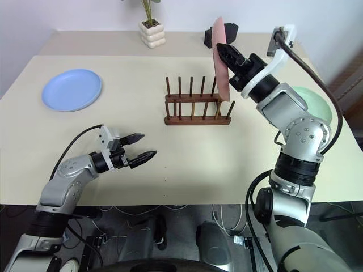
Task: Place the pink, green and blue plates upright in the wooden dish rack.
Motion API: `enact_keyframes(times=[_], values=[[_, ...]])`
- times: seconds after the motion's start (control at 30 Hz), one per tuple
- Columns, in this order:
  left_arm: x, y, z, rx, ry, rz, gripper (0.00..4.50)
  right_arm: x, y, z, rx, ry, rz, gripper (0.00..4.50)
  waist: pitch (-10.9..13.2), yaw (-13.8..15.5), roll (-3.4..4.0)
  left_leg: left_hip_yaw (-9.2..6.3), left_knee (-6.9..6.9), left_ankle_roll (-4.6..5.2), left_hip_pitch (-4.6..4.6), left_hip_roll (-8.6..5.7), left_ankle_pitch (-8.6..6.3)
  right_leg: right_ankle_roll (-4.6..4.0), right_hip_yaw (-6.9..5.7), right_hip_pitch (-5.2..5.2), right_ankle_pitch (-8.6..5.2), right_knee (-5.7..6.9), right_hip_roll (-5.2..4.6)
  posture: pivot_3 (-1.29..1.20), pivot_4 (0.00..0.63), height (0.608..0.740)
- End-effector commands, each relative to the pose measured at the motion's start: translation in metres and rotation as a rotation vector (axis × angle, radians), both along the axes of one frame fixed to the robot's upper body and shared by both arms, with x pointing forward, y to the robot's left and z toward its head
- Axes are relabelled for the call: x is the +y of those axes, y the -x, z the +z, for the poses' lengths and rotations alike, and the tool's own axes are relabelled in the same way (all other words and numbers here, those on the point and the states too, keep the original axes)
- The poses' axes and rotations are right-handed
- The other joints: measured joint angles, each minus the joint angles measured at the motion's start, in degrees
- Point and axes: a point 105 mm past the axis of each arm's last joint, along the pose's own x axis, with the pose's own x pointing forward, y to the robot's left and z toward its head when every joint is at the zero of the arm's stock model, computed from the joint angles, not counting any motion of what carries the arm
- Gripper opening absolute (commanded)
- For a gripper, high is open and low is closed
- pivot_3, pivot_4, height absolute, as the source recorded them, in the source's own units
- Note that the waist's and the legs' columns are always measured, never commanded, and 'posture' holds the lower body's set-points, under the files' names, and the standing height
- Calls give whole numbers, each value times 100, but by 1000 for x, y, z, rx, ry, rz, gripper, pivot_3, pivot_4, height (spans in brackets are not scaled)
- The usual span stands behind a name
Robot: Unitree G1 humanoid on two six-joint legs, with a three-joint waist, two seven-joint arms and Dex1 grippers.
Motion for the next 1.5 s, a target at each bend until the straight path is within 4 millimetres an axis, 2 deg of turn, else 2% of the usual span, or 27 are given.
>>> enact_keyframes(times=[0.03,0.23,0.37,0.43,0.47,0.63,0.73,0.9,0.97,1.03,1.1,1.2,1.27,1.33,1.37,1.43,1.5], values=[[-1,0,16,-77,18,-23,4429,-8,3,8,-8,-61,-7,0,0,0,0,0,0,0,0,0,0,0,0,0,0,0,0,0,150,732],[-6,1,32,-141,58,-40,4429,-15,-2,0,61,-125,-15,0,0,0,1,0,0,1,0,0,0,0,0,0,0,0,0,0,150,732],[-9,1,35,-141,54,-40,4429,-23,-9,-10,123,-160,-41,0,-1,1,1,0,1,1,0,0,0,0,0,1,0,0,0,0,150,732],[-10,1,35,-138,53,-37,4500,-27,-12,-12,138,-173,-57,645,-2,-3,2,0,1,2,0,0,0,0,0,1,0,1,1,0,150,732],[-10,1,35,-137,53,-36,4500,-28,-13,-13,144,-174,-68,825,-2,-13,2,0,2,2,1,0,0,0,0,2,0,2,1,0,150,732],[-12,1,38,-136,52,-29,4500,-37,-16,-10,106,-137,-138,3234,2,-10,8,0,1,4,-1,0,2,0,0,-2,0,4,2,0,150,732],[-12,0,39,-137,51,-22,4500,-43,-16,-2,32,-72,-202,3234,2,-5,9,0,0,3,-4,0,3,0,0,-5,0,4,2,0,150,732],[-8,-4,45,-145,73,17,4500,-65,-11,21,-148,70,-379,3234,2,12,9,1,2,2,-4,0,4,0,0,-5,0,4,2,0,150,732],[1,-11,53,-154,100,75,4500,-69,-1,40,-263,160,-431,3234,3,12,11,0,3,1,-4,0,4,0,0,-4,0,4,2,0,150,732],[14,-20,61,-158,144,153,4500,-59,10,53,-371,292,-433,3234,8,12,19,1,4,0,-5,0,5,1,0,-5,0,4,2,0,150,732],[42,-41,66,-149,178,349,4500,-26,22,53,-483,495,-340,3234,10,4,23,0,1,-1,-4,1,5,1,0,-6,0,4,3,0,150,732],[86,-62,78,-169,219,609,4500,21,38,30,-582,744,-164,3234,9,-39,24,-1,3,1,-1,10,5,1,0,-6,0,10,11,0,150,732],[104,-69,82,-174,220,720,4500,38,43,16,-609,833,-93,3234,9,-29,23,-1,4,2,1,11,4,2,0,-6,1,11,11,0,150,732],[145,-76,92,-167,289,942,4500,59,48,-7,-632,932,4,3234,12,2,19,-1,11,1,-1,6,5,3,-2,-4,1,11,5,0,150,732],[159,-77,96,-161,324,1013,4500,67,50,-15,-641,960,37,3234,18,13,8,-1,14,1,-2,6,5,6,-2,-3,3,11,4,0,150,732],[166,-77,101,-168,314,1047,4500,76,50,-25,-656,986,67,3234,21,22,-1,-2,18,-1,-6,5,6,9,-4,-4,4,10,2,0,150,732],[150,-75,107,-216,248,956,4500,77,50,-27,-662,989,73,3234,21,68,-1,-2,17,1,-8,-2,5,13,-5,-3,7,2,-5,0,150,732]])
